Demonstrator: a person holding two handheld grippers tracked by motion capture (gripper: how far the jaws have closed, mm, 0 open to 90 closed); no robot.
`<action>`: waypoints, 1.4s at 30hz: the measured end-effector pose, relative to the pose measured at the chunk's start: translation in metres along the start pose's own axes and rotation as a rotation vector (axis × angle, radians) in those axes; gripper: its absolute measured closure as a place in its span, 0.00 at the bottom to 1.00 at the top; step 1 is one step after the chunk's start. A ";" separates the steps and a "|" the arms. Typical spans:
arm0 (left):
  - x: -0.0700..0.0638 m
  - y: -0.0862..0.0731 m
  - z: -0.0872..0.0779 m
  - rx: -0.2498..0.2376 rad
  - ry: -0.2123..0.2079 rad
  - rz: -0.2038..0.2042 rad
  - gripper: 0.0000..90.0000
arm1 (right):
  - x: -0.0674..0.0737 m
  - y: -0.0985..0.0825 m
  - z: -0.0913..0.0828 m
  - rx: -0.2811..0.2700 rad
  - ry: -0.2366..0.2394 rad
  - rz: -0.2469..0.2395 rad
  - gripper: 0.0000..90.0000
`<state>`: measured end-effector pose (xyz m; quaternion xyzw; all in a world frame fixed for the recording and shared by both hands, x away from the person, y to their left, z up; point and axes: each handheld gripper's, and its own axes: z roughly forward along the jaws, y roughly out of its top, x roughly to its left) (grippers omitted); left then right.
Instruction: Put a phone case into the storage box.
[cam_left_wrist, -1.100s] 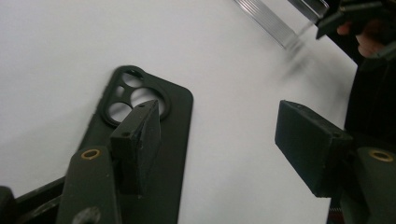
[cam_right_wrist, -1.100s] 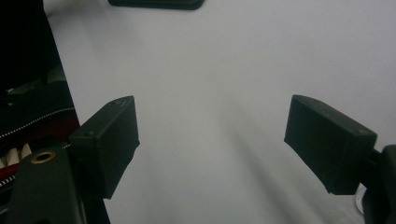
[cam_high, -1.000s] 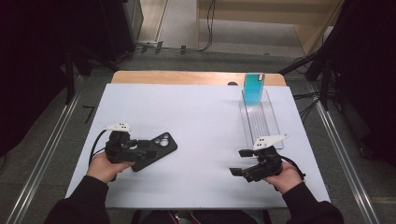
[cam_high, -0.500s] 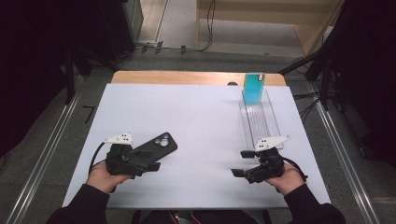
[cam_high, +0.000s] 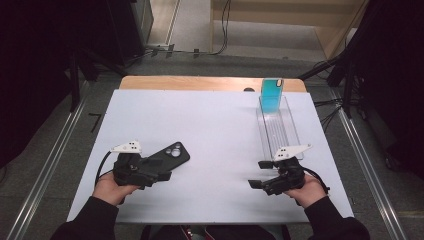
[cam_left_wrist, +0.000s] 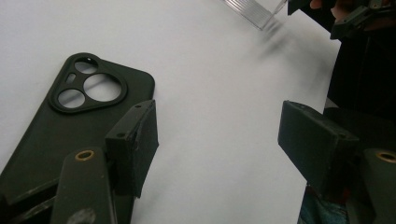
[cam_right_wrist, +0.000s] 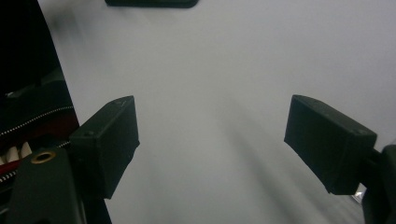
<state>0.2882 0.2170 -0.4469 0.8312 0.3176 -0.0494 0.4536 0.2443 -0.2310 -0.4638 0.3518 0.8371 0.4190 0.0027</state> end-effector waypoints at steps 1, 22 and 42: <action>0.001 0.001 0.000 -0.006 0.009 -0.003 0.28 | 0.000 0.000 0.000 -0.001 -0.001 0.002 0.18; 0.031 0.019 0.014 0.016 0.082 0.024 0.00 | -0.003 -0.007 -0.009 -0.018 -0.014 0.021 0.18; 0.061 0.016 0.037 0.116 0.071 0.112 0.02 | -0.004 -0.007 -0.009 -0.022 -0.009 0.017 0.18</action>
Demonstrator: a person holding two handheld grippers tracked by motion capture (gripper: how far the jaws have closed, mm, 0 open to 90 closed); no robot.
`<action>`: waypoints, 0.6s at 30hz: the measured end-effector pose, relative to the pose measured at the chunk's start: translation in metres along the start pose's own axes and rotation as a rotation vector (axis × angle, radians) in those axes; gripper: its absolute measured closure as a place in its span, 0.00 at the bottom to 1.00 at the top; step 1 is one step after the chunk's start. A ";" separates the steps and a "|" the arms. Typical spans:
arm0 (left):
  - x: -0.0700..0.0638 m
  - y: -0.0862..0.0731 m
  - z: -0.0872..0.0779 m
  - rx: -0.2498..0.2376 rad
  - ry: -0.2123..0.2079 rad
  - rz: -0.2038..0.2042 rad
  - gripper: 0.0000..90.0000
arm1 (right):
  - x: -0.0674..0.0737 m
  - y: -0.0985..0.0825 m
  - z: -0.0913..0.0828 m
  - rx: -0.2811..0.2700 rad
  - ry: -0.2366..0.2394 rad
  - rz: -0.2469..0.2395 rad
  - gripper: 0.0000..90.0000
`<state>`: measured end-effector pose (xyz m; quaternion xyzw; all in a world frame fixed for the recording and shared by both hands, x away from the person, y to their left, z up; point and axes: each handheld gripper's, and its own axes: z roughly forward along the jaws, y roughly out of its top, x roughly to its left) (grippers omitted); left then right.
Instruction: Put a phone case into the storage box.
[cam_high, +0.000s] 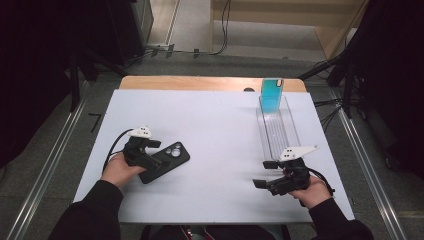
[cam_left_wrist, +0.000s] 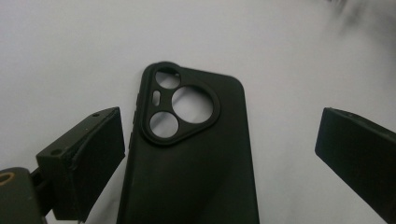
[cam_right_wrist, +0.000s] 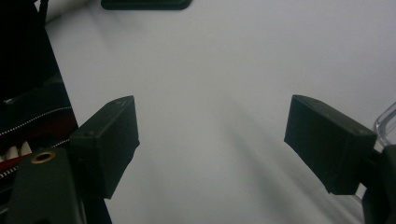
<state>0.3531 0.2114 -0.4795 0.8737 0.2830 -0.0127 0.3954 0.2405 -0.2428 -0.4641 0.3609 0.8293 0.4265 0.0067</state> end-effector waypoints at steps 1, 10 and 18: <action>0.000 0.000 0.000 0.007 -0.009 0.012 0.03 | 0.000 0.000 0.000 0.002 -0.001 0.002 0.18; -0.002 -0.003 0.006 0.048 0.037 0.053 0.05 | 0.000 0.000 0.001 0.003 0.002 0.002 0.17; -0.003 -0.007 0.011 0.082 0.065 0.078 0.05 | 0.001 0.000 0.001 0.003 0.001 0.001 0.18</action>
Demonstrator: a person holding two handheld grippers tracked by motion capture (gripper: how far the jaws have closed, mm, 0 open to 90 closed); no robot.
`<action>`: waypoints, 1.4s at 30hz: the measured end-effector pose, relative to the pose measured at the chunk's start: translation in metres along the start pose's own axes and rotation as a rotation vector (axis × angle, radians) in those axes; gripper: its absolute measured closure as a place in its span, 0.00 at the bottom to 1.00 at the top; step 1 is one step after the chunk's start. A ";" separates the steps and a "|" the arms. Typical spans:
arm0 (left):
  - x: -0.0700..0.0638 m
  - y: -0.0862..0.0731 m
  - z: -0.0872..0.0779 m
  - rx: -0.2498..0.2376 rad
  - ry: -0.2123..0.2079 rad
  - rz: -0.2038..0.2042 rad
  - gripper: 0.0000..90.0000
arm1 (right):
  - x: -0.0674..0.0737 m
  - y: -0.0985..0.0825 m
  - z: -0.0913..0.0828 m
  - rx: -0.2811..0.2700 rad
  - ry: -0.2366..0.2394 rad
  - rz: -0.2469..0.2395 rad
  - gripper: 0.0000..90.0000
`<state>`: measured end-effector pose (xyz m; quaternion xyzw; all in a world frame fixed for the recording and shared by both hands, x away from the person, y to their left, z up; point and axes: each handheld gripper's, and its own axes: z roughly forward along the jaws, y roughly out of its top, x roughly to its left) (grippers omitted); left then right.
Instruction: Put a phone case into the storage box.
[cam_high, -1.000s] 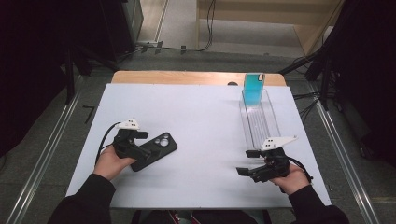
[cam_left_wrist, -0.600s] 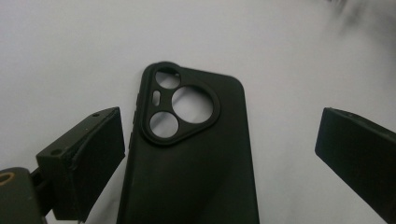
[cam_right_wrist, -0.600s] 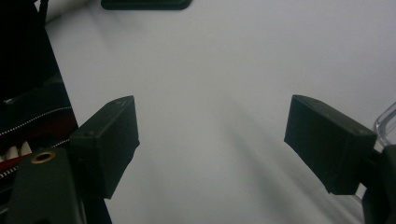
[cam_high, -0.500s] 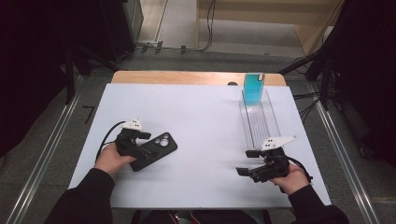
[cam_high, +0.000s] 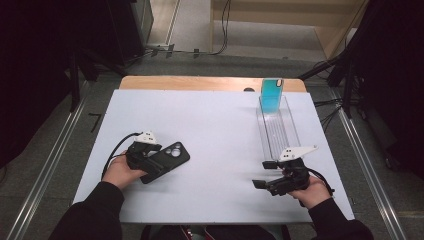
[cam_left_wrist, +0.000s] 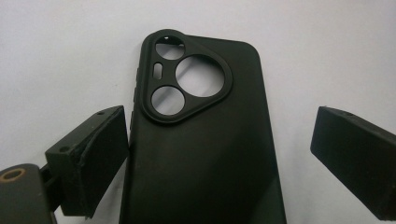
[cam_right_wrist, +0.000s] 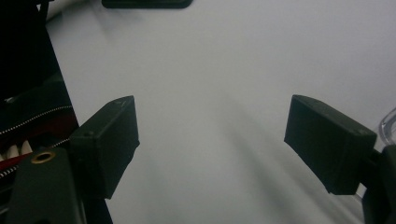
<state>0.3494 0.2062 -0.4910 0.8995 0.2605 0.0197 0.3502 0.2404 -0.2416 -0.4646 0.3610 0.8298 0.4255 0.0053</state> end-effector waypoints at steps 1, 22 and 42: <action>-0.001 -0.001 0.001 0.007 0.009 0.007 0.05 | 0.000 0.000 0.000 0.000 0.000 0.000 0.18; -0.013 -0.010 0.011 0.027 0.132 0.117 0.08 | 0.001 0.000 0.001 0.008 0.000 -0.004 0.17; -0.018 -0.009 0.009 0.024 0.162 0.071 0.17 | 0.003 0.000 0.003 0.007 0.000 -0.023 0.18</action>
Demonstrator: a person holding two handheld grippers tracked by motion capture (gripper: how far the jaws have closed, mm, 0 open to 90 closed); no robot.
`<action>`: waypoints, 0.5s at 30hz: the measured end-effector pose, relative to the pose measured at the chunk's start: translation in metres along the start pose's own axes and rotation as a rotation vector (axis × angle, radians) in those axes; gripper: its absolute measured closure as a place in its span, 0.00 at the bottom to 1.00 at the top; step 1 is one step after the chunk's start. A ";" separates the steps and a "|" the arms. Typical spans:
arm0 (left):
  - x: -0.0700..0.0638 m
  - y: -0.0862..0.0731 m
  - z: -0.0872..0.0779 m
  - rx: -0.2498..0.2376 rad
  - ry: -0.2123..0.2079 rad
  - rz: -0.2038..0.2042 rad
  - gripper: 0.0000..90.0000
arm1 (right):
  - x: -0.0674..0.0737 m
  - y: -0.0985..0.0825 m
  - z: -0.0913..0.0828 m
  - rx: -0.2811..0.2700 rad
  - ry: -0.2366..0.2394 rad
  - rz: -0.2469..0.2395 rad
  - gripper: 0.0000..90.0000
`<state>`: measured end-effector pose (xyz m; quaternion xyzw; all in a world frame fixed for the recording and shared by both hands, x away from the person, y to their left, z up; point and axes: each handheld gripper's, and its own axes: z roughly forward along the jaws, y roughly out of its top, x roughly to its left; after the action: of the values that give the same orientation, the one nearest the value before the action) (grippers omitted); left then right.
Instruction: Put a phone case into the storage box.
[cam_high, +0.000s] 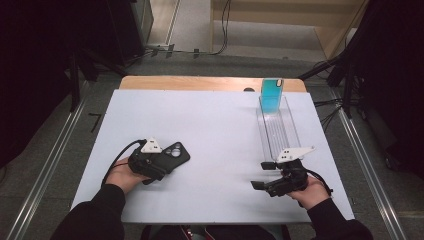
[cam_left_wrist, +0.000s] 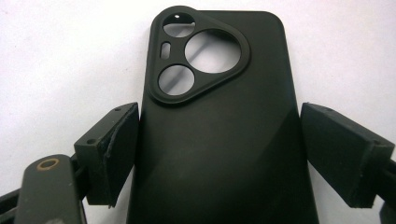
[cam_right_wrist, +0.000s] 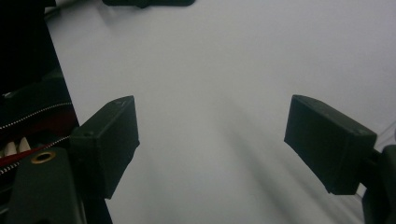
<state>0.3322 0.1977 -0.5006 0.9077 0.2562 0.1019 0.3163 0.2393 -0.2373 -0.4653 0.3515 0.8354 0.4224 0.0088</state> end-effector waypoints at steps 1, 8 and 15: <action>0.001 0.000 -0.001 0.004 -0.004 -0.001 0.17 | 0.000 0.000 0.000 -0.001 0.001 0.001 0.18; 0.002 0.005 -0.007 -0.021 -0.032 -0.043 0.18 | 0.001 0.000 0.001 -0.007 0.004 -0.008 0.18; -0.003 0.016 -0.021 -0.069 -0.045 -0.085 0.18 | 0.002 0.001 0.001 -0.021 0.006 -0.025 0.18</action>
<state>0.3292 0.1958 -0.4743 0.8866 0.2835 0.0769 0.3573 0.2381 -0.2351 -0.4647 0.3398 0.8353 0.4321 0.0151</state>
